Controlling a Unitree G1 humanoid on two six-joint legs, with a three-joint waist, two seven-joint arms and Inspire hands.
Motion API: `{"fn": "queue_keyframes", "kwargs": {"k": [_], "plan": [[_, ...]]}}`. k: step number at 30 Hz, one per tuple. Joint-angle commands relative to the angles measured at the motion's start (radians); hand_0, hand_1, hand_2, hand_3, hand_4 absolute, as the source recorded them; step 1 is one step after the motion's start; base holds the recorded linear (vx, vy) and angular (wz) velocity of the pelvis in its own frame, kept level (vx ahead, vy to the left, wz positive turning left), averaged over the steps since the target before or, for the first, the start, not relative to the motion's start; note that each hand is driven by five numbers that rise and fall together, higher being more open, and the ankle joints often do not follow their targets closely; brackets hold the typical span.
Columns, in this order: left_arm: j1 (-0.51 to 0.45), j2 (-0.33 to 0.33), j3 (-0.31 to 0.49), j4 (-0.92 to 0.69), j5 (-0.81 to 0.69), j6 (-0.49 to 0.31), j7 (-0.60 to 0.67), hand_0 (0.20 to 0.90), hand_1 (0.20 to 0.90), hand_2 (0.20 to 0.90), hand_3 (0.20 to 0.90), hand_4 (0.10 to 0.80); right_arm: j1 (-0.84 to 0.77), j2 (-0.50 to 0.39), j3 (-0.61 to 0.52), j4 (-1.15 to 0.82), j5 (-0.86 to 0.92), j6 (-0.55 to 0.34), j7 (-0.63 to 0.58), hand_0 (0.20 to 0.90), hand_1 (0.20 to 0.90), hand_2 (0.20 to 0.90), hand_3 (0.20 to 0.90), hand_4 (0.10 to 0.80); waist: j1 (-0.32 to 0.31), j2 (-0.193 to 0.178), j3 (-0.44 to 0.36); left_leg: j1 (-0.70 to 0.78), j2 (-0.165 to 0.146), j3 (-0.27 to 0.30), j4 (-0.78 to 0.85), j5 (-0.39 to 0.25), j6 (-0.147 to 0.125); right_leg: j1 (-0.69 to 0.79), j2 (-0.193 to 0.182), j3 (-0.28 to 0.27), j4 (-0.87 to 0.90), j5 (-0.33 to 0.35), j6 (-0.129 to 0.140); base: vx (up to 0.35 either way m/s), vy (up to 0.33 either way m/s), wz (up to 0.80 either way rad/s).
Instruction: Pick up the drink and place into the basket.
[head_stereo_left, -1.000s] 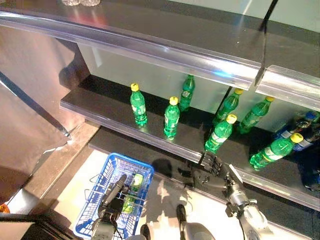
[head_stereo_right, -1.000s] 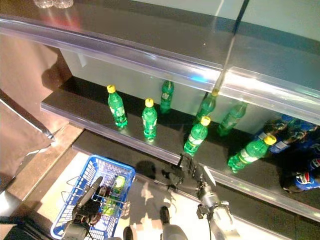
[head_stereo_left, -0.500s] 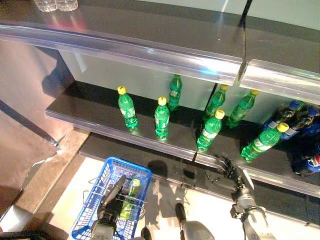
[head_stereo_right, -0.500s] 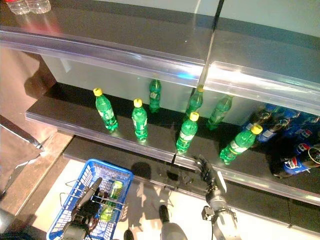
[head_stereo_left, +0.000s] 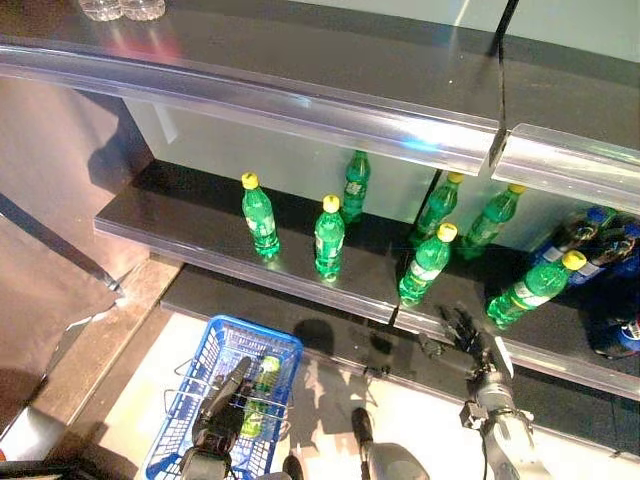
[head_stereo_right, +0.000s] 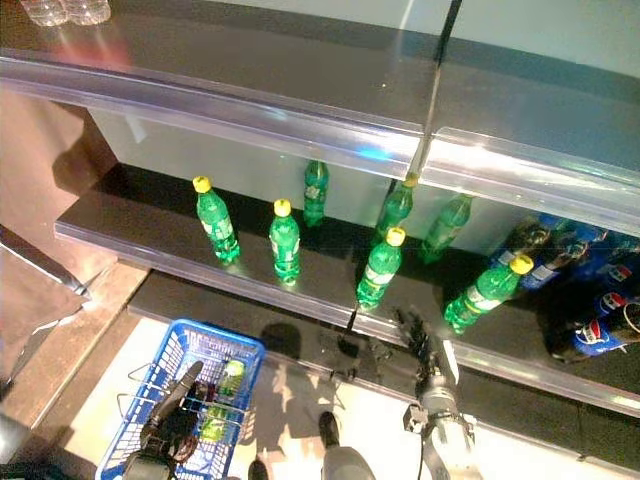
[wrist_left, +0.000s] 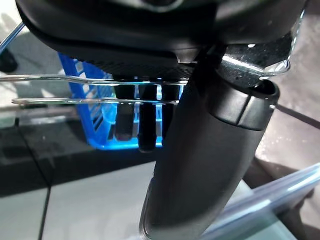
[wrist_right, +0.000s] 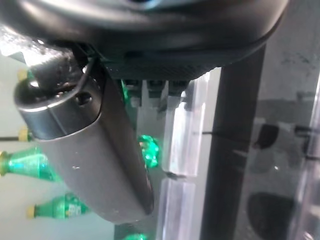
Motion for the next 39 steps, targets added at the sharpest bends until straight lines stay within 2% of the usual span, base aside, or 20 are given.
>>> {"fn": "queue_keyframes", "kwargs": {"k": [1,8,21,29,39], "plan": [[-0.165,0.147,0.044,-0.192,-0.005,-0.202,-0.089,0.300,0.300,0.300,0.200,0.100,-0.157,-0.057,-0.043,-0.084,0.047,-0.179,-0.102,0.900,0.900,0.900,0.900,0.800,0.030,0.040,0.052,-0.197,-0.032,-0.127,0.151,-0.028,0.033,-0.048,0.016,-0.031,0.179,-0.134,0.045,-0.221,-0.062,0.21],[-0.165,0.170,0.018,-0.255,-0.025,-0.238,-0.080,0.300,0.300,0.300,0.200,0.100,-0.194,-0.101,-0.059,-0.099,-0.009,-0.274,-0.200,0.900,0.900,0.900,0.900,0.800,0.051,0.045,0.104,-0.312,-0.036,-0.139,0.198,-0.014,0.035,-0.106,0.029,-0.037,0.172,-0.123,0.036,-0.104,-0.060,0.01],[-0.144,0.197,0.039,-0.290,-0.018,-0.184,-0.066,0.300,0.300,0.300,0.200,0.100,-0.192,-0.126,-0.105,-0.178,-0.018,-0.295,-0.249,0.900,0.900,0.900,0.900,0.800,0.079,0.047,0.109,-0.331,-0.024,-0.153,0.166,0.014,0.007,-0.078,0.051,-0.062,0.120,-0.133,0.023,0.012,-0.028,-0.05],[-0.130,0.199,0.051,-0.299,-0.003,-0.152,-0.057,0.300,0.300,0.300,0.200,0.100,-0.184,-0.142,-0.126,-0.248,-0.011,-0.297,-0.212,0.900,0.900,0.900,0.900,0.800,0.082,0.046,0.105,-0.322,-0.021,-0.153,0.157,0.015,-0.003,-0.066,0.055,-0.068,0.113,-0.139,0.024,0.009,-0.001,0.00],[-0.056,0.175,0.084,-0.324,0.023,-0.095,-0.057,0.300,0.300,0.300,0.200,0.100,-0.069,-0.136,-0.127,-0.346,-0.011,-0.254,-0.153,0.900,0.900,0.900,0.900,0.800,0.082,0.043,0.062,-0.252,-0.021,-0.144,0.112,0.027,-0.013,-0.016,0.054,-0.066,0.098,-0.145,0.040,0.081,0.021,0.00]]}}
